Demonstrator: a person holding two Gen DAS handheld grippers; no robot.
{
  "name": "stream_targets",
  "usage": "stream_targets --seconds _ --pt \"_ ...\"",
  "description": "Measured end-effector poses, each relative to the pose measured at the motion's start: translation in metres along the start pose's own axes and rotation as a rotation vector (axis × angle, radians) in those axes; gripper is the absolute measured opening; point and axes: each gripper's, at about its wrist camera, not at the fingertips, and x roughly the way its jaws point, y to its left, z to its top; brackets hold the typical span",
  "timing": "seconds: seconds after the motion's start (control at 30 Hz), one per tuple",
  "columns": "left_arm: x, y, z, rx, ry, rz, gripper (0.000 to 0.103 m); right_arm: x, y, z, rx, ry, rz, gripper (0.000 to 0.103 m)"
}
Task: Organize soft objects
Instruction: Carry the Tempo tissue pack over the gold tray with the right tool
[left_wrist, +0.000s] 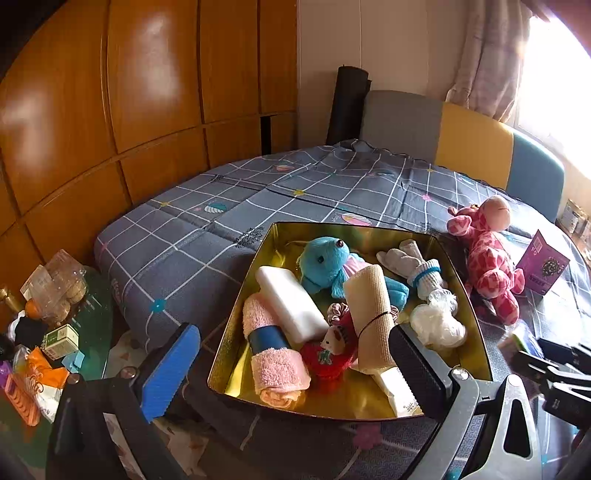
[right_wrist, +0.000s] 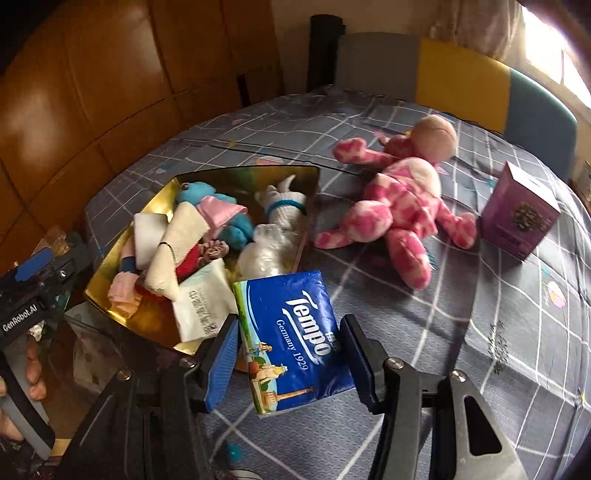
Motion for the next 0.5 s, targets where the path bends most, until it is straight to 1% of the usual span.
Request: stream_targets --seconds 0.07,0.2,0.3,0.4,0.5 --pt "0.001 0.001 0.0 -0.005 0.006 -0.002 0.103 0.003 0.009 0.012 0.0 -0.003 0.031 0.055" --pt "0.004 0.003 0.0 -0.011 0.016 -0.002 0.103 0.01 0.02 0.036 0.037 -0.064 0.018 0.055" --pt "0.007 0.003 -0.001 -0.012 0.027 -0.004 0.103 0.026 0.03 0.048 0.047 -0.084 0.026 0.055" --pt "0.01 0.004 -0.002 -0.017 0.035 -0.003 0.103 0.052 0.046 0.055 0.008 -0.045 0.03 0.055" --pt "0.013 0.006 -0.001 -0.024 0.042 0.0 0.103 0.076 0.059 0.06 -0.012 -0.009 0.012 0.055"
